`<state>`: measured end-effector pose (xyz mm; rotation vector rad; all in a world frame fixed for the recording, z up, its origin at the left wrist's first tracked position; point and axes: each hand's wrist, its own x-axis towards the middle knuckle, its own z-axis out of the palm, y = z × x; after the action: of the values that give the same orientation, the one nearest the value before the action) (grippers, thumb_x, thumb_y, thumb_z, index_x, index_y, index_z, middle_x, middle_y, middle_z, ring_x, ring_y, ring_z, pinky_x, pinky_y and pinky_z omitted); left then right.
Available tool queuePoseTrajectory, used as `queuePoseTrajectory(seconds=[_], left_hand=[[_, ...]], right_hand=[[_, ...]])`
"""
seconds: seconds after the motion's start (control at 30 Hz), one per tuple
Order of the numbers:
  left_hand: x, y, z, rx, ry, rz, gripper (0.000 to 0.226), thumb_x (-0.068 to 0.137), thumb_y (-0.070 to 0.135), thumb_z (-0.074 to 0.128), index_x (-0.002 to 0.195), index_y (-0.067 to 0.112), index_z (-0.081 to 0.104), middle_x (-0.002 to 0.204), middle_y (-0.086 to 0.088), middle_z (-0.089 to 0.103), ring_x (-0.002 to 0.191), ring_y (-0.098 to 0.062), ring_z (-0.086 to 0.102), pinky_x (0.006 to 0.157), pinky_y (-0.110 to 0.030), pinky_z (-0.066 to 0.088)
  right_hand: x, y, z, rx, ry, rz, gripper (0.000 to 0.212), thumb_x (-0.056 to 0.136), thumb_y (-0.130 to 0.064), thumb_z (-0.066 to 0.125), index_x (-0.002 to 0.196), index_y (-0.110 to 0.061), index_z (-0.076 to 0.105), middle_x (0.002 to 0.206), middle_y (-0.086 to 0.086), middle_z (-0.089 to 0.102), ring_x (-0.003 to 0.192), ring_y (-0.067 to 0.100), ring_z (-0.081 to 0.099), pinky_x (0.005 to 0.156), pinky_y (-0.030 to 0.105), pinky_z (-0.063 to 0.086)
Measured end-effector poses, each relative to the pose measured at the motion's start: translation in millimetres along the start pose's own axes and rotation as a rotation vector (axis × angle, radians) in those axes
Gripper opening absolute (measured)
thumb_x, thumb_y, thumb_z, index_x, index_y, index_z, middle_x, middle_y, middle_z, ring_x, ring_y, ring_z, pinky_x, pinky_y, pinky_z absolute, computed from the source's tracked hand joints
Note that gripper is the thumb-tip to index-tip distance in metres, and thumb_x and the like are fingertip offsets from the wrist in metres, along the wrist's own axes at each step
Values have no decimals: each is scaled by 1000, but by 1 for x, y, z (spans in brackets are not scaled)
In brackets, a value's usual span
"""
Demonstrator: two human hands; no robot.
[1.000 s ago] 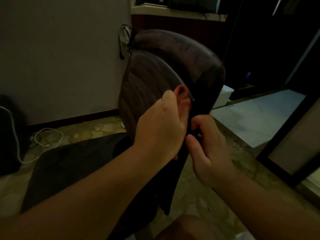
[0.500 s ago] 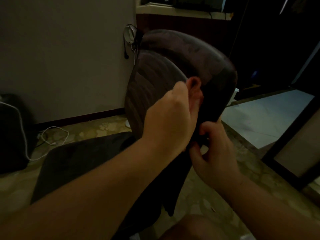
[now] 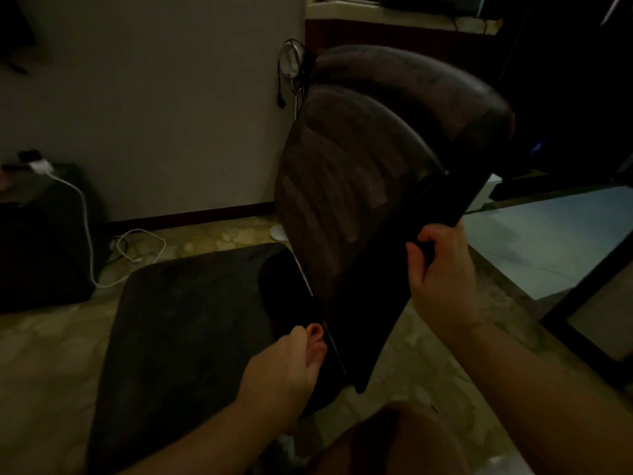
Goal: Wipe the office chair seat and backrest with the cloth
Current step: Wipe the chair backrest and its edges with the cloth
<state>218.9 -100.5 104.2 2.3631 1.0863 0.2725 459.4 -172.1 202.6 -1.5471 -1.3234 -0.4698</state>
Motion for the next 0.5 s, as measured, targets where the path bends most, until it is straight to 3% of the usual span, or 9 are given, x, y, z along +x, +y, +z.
queuePoseTrajectory(seconds=[0.1, 0.17, 0.2, 0.23, 0.27, 0.3, 0.37, 0.43, 0.5], left_hand=[[-6, 4, 10, -42, 53, -36, 31, 105, 58, 42, 91, 30, 42, 88, 6, 58, 79, -18, 61, 73, -43, 52], [-8, 2, 8, -54, 89, -67, 31, 104, 59, 44, 92, 30, 44, 87, 6, 59, 78, -17, 62, 73, -44, 54], [-8, -2, 5, -58, 98, -85, 30, 103, 59, 45, 93, 30, 45, 87, 6, 59, 78, -16, 63, 75, -44, 56], [-10, -7, 0, -52, 106, -105, 30, 103, 58, 46, 93, 31, 46, 88, 6, 60, 78, -15, 63, 76, -45, 56], [-12, -14, -4, -42, 118, -126, 29, 102, 58, 48, 94, 31, 46, 89, 6, 60, 79, -15, 63, 77, -45, 57], [-15, -23, -9, -38, 134, -152, 27, 102, 58, 49, 95, 31, 48, 90, 6, 60, 80, -15, 63, 78, -45, 57], [-21, -45, -15, -38, 164, -211, 27, 101, 57, 52, 97, 30, 50, 92, 6, 62, 82, -16, 65, 78, -44, 58], [-28, -74, -18, -41, 176, -280, 28, 100, 58, 53, 97, 31, 52, 92, 6, 64, 83, -16, 66, 80, -43, 59], [-38, -106, -18, -63, 156, -354, 27, 99, 58, 55, 99, 31, 55, 94, 5, 66, 86, -17, 68, 84, -43, 60]], right_hand=[[13, 20, 17, -93, -20, 129, 10, 103, -26, 49, 108, -19, 46, 129, 17, 52, 85, 7, 51, 68, 15, 41], [33, 29, 29, -257, -108, 323, 16, 106, -26, 48, 121, -27, 43, 155, 15, 42, 105, 32, 61, 69, 36, 47], [41, 31, 34, -339, -186, 405, 28, 104, -22, 53, 128, -31, 40, 168, 12, 26, 127, 39, 55, 77, 44, 52], [45, 31, 40, -378, -265, 469, 41, 101, -17, 59, 134, -31, 39, 175, 8, 7, 148, 40, 39, 92, 50, 54], [44, 28, 46, -369, -314, 532, 51, 98, -13, 65, 139, -29, 39, 176, 7, -6, 157, 39, 24, 106, 53, 49], [36, 23, 51, -336, -330, 593, 56, 96, -12, 69, 140, -28, 40, 176, 8, -9, 157, 39, 23, 111, 52, 47], [3, 11, 62, -256, -340, 628, 55, 93, -10, 74, 138, -28, 48, 170, 13, 17, 142, 37, 47, 106, 47, 52], [-42, -7, 77, -209, -425, 561, 40, 91, -8, 74, 127, -23, 62, 141, 12, 58, 119, 30, 64, 96, 41, 55], [-85, -25, 97, -204, -554, 513, 22, 94, -9, 70, 113, -20, 73, 112, 7, 74, 102, 28, 71, 86, 35, 55]])
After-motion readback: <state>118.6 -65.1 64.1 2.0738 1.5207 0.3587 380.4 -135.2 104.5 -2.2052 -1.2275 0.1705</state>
